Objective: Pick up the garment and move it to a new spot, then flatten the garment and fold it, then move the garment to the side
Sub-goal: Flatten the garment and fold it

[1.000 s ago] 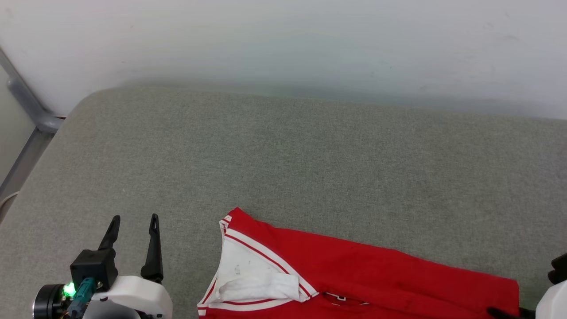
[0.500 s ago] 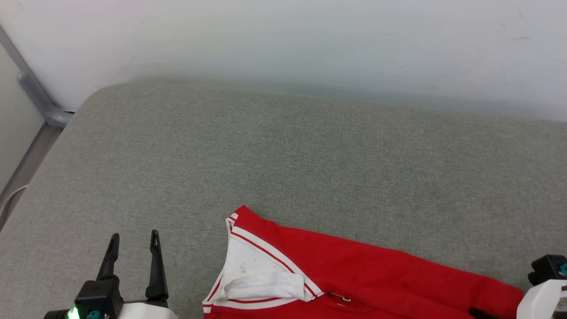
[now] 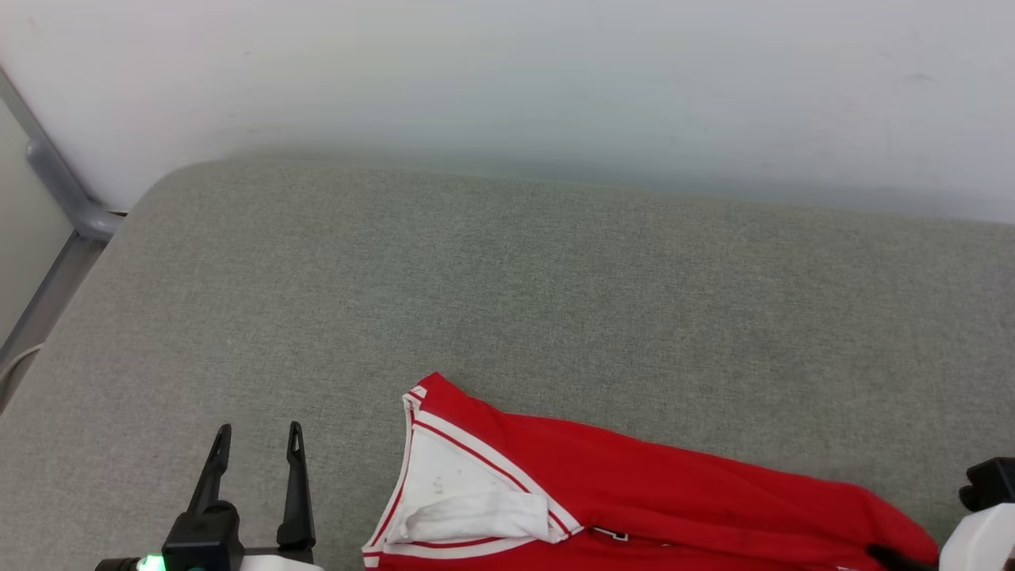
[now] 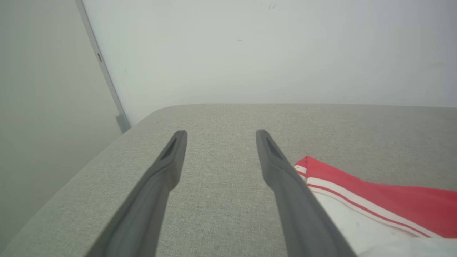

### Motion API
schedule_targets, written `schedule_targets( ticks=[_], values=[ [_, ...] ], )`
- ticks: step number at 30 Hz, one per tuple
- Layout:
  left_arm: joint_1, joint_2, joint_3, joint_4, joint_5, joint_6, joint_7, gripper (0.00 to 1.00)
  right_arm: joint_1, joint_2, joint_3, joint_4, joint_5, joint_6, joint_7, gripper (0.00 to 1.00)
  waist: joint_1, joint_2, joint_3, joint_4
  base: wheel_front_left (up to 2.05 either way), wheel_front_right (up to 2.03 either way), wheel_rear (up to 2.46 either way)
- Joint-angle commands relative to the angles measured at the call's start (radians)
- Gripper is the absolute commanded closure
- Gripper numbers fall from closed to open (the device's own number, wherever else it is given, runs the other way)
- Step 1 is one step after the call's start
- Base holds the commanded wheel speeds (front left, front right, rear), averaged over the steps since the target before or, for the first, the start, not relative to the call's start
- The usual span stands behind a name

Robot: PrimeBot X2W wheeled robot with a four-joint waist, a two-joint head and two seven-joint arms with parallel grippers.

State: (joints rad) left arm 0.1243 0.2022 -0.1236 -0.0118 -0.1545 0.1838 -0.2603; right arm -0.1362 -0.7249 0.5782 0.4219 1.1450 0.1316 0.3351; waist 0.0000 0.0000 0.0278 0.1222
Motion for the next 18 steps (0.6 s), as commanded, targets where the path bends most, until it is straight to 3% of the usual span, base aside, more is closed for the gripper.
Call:
schedule_targets(
  ticks=[1, 10, 18],
  values=[
    [0.016, -0.013, 0.014, 0.001, 0.018, -0.012, -0.007, 0.00, -0.012, -0.032, -0.007, 0.012, 0.012, -0.002, -0.016, 1.00, 0.0000, 0.0000, -0.007, -0.006, 0.00, 0.00, 0.00],
    [0.030, -0.046, 0.048, 0.007, 0.071, -0.051, -0.007, 0.00, -0.030, -0.134, -0.021, 0.077, -0.002, -0.002, -0.052, 1.00, 0.0000, 0.0000, -0.016, -0.019, 0.00, 0.00, 0.00],
    [0.033, -0.071, 0.053, 0.029, 0.098, -0.074, -0.006, 0.00, -0.032, -0.140, -0.033, 0.126, 0.004, -0.002, -0.056, 1.00, 0.0000, 0.0000, -0.030, -0.022, 0.00, 0.00, 0.00]
  ],
)
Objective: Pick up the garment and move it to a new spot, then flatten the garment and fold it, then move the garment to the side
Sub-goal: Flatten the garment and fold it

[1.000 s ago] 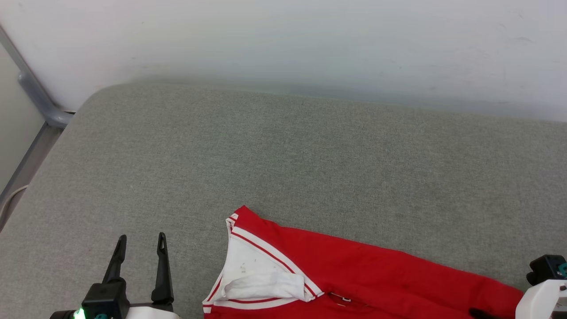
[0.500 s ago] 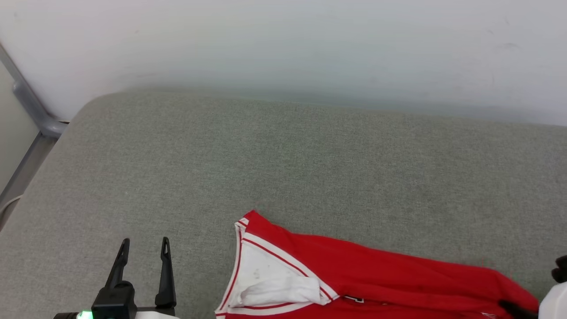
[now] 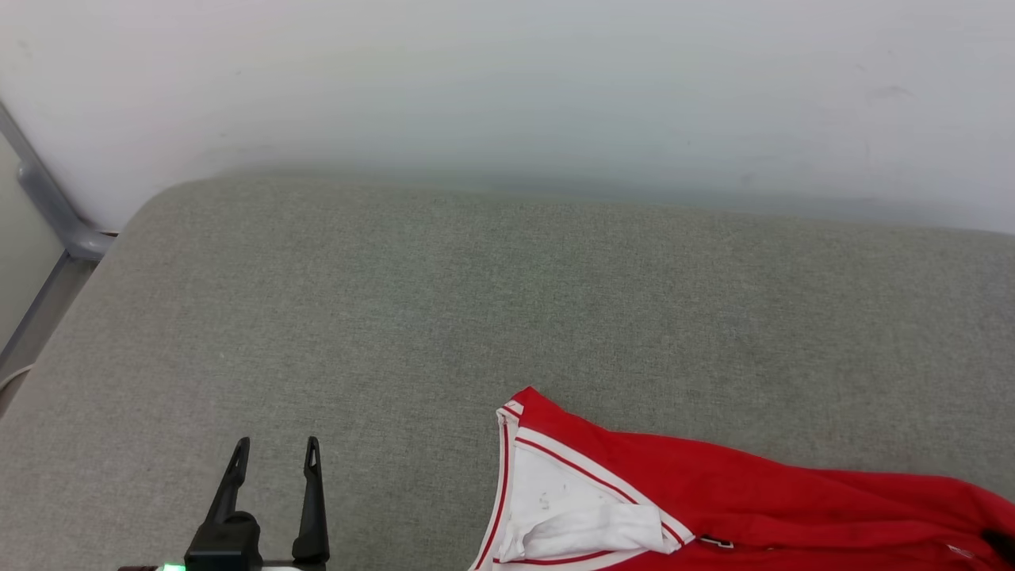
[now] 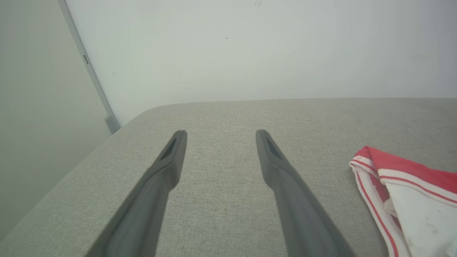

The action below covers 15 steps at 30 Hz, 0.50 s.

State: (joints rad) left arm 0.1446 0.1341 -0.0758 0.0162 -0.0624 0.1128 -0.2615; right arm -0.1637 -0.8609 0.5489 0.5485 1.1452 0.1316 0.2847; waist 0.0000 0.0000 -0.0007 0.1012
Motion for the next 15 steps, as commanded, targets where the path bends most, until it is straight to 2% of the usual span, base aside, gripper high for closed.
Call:
schedule_targets(
  ticks=[1, 9, 15],
  values=[
    [0.015, -0.005, 0.006, 0.002, 0.007, -0.005, -0.005, 0.00, 0.000, -0.004, -0.006, -0.010, 0.011, -0.002, -0.006, 1.00, 0.0000, 0.0000, -0.004, -0.001, 0.00, 0.00, 0.00],
    [0.035, -0.017, 0.021, 0.008, 0.019, -0.018, -0.005, 0.00, 0.043, -0.016, -0.022, -0.198, 0.016, -0.001, -0.016, 1.00, 0.0000, 0.0000, -0.020, -0.015, 0.00, 0.00, 0.00],
    [0.028, -0.023, 0.027, 0.011, 0.029, -0.027, -0.005, 0.00, 0.045, 0.013, -0.021, -0.370, -0.029, -0.001, 0.007, 1.00, 0.0000, 0.0000, -0.018, -0.017, 0.00, 0.00, 0.00]
  ],
)
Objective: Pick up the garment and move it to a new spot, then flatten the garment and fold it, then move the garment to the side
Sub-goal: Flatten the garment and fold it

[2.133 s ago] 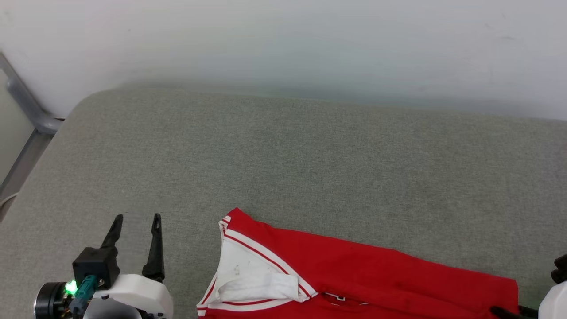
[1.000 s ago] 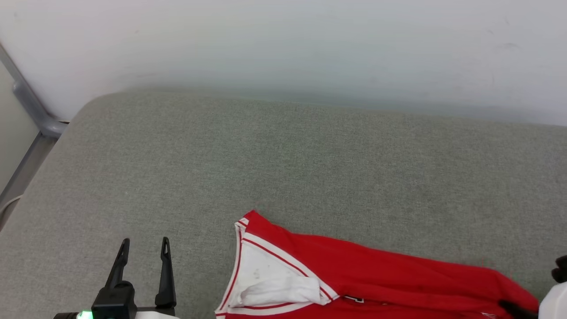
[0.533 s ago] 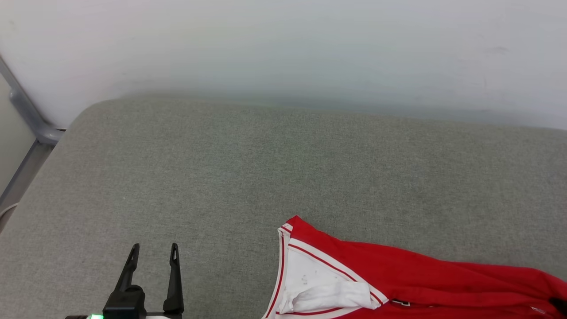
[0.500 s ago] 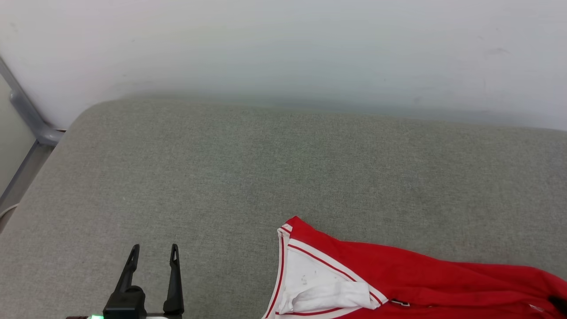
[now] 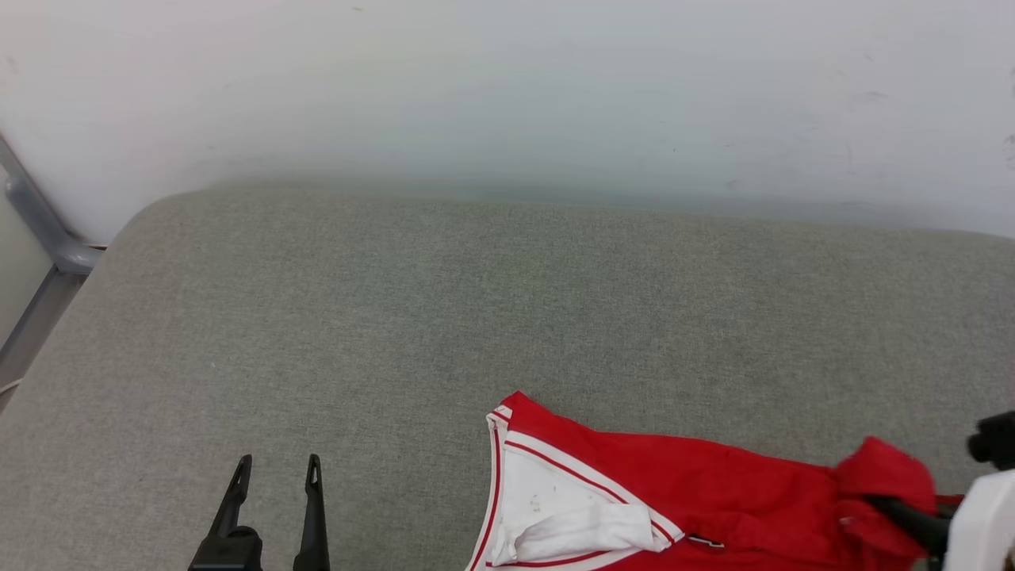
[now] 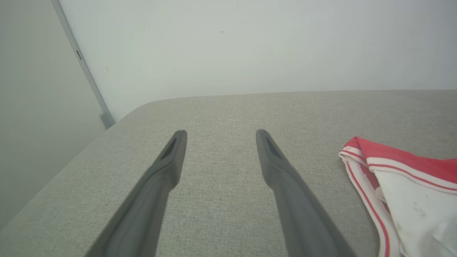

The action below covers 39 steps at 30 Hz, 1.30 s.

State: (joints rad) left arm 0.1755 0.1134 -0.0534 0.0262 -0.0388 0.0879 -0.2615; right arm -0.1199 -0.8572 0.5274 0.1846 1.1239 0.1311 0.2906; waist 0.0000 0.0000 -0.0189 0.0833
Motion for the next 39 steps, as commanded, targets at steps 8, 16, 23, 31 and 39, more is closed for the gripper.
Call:
schedule_targets(
  ticks=[8, 16, 23, 31, 39],
  values=[
    [-0.021, -0.014, -0.009, 0.013, 0.017, -0.013, -0.005, 0.00, -0.070, 0.108, 0.060, -0.160, -0.126, -0.001, 0.086, 1.00, 0.0000, 0.0000, 0.011, 0.021, 0.00, 0.00, 0.00],
    [-0.050, -0.022, -0.025, 0.025, 0.021, -0.022, -0.005, 0.00, -0.209, 0.236, 0.193, -0.155, -0.233, -0.001, 0.139, 1.00, 0.0000, 0.0000, 0.036, 0.058, 0.00, 0.00, 0.00],
    [-0.084, -0.031, -0.042, 0.031, 0.024, -0.027, -0.005, 0.00, -0.341, 0.373, 0.297, -0.017, -0.329, -0.001, 0.111, 1.00, 0.0000, 0.0000, 0.071, 0.094, 0.00, 0.00, 0.00],
    [-0.121, -0.043, -0.060, 0.041, 0.022, -0.031, -0.005, 0.00, -0.456, 0.510, 0.390, 0.217, -0.386, -0.001, 0.096, 1.00, 0.0000, 0.0000, 0.115, 0.132, 0.00, 0.00, 0.00],
    [-0.140, -0.048, -0.074, 0.053, 0.020, -0.027, -0.005, 0.00, -0.485, 0.574, 0.485, 0.417, -0.384, -0.001, 0.076, 1.00, 0.0000, 0.0000, 0.132, 0.147, 0.00, 0.00, 0.00]
  ],
)
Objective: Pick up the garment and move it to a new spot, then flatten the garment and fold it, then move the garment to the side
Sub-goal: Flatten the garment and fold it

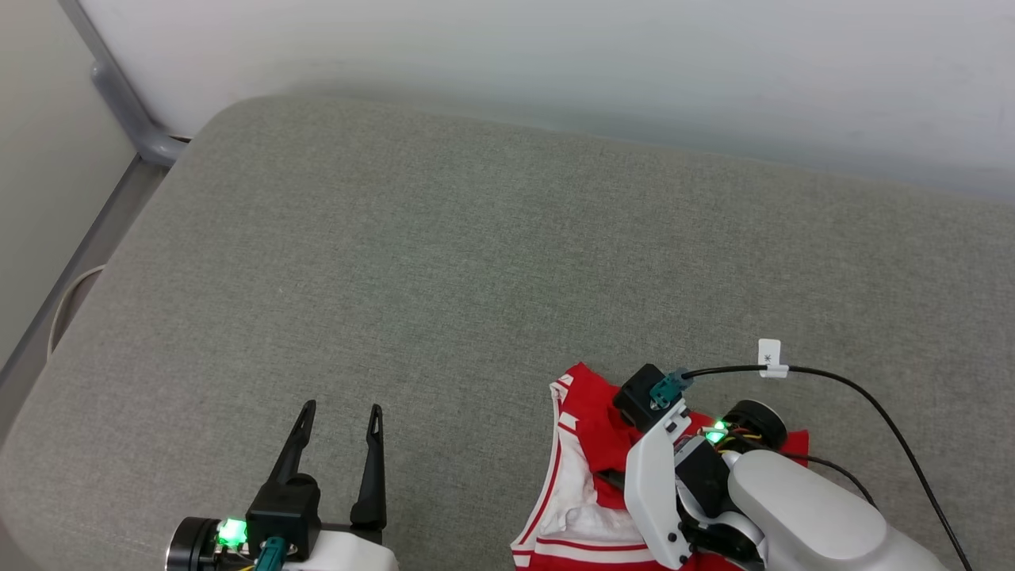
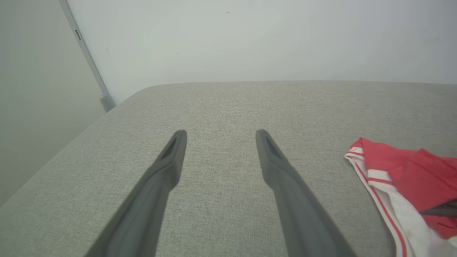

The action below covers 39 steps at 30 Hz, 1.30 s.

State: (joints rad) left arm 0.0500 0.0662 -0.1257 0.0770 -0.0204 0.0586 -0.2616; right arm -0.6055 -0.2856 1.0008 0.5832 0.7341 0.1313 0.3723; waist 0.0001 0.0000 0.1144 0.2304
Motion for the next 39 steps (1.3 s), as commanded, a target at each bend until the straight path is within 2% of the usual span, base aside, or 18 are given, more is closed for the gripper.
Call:
schedule_targets(
  ticks=[1, 2, 3, 11, 12, 14, 19, 20, 27, 33, 39],
  values=[
    [-0.012, -0.001, -0.001, 0.003, 0.001, 0.003, -0.005, 0.00, 0.001, 0.007, 0.012, 0.025, 0.016, -0.001, -0.024, 0.91, -0.0001, 0.0000, -0.003, -0.002, 0.00, 0.00, 0.00],
    [-0.008, -0.001, 0.002, 0.004, 0.000, 0.004, -0.005, 0.00, 0.000, 0.009, 0.011, 0.026, 0.025, -0.001, -0.042, 0.55, -0.0001, 0.0000, -0.007, -0.005, 0.00, 0.00, 0.00],
    [-0.004, -0.001, 0.004, 0.005, 0.000, 0.004, -0.005, 0.00, -0.002, 0.006, 0.012, 0.019, 0.035, -0.001, -0.060, 0.00, -0.0001, 0.0000, -0.011, -0.009, 0.00, 0.00, 0.00],
    [0.028, 0.009, 0.025, 0.004, 0.003, 0.004, -0.005, 0.00, 0.030, -0.112, -0.024, -0.139, 0.071, -0.001, -0.201, 0.00, -0.0001, 0.0000, -0.057, -0.060, 0.00, 0.00, 0.00],
    [0.038, 0.012, 0.030, 0.002, 0.004, 0.003, -0.005, 0.00, 0.057, -0.162, -0.075, -0.209, 0.064, -0.001, -0.234, 0.00, -0.0001, 0.0000, -0.073, -0.085, 0.00, 0.00, 0.00],
    [0.049, 0.014, 0.034, 0.001, 0.004, 0.001, -0.005, 0.00, 0.086, -0.188, -0.118, -0.245, 0.055, -0.001, -0.251, 0.00, -0.0001, 0.0000, -0.083, -0.101, 0.00, 0.00, 0.00],
    [0.065, 0.023, 0.041, 0.002, 0.005, -0.003, -0.005, 0.00, 0.163, -0.216, -0.289, -0.297, -0.010, -0.001, -0.319, 0.00, -0.0001, 0.0000, -0.108, -0.135, 0.00, 0.00, 0.00],
    [0.065, 0.023, 0.041, 0.002, 0.005, -0.003, -0.005, 0.00, 0.163, -0.216, -0.289, -0.297, -0.010, -0.001, -0.319, 0.00, -0.0001, 0.0000, -0.108, -0.135, 0.00, 0.00, 0.00],
    [0.078, 0.029, 0.046, 0.002, 0.007, -0.004, -0.005, 0.00, 0.313, -0.162, -0.578, -0.309, -0.204, -0.001, -0.456, 0.00, -0.0001, 0.0000, -0.128, -0.170, 0.00, 0.00, 0.00],
    [0.089, 0.029, 0.050, 0.000, 0.008, 0.003, -0.005, 0.00, 0.442, -0.054, -0.813, -0.346, -0.409, -0.001, -0.563, 0.00, -0.0001, 0.0000, -0.141, -0.192, 0.00, 0.00, 0.00],
    [0.105, 0.034, 0.053, -0.004, 0.011, 0.007, -0.005, 0.00, 0.562, 0.068, -0.965, -0.426, -0.560, -0.001, -0.621, 0.00, -0.0001, 0.0000, -0.155, -0.207, 0.00, 0.00, 0.00]
  ],
)
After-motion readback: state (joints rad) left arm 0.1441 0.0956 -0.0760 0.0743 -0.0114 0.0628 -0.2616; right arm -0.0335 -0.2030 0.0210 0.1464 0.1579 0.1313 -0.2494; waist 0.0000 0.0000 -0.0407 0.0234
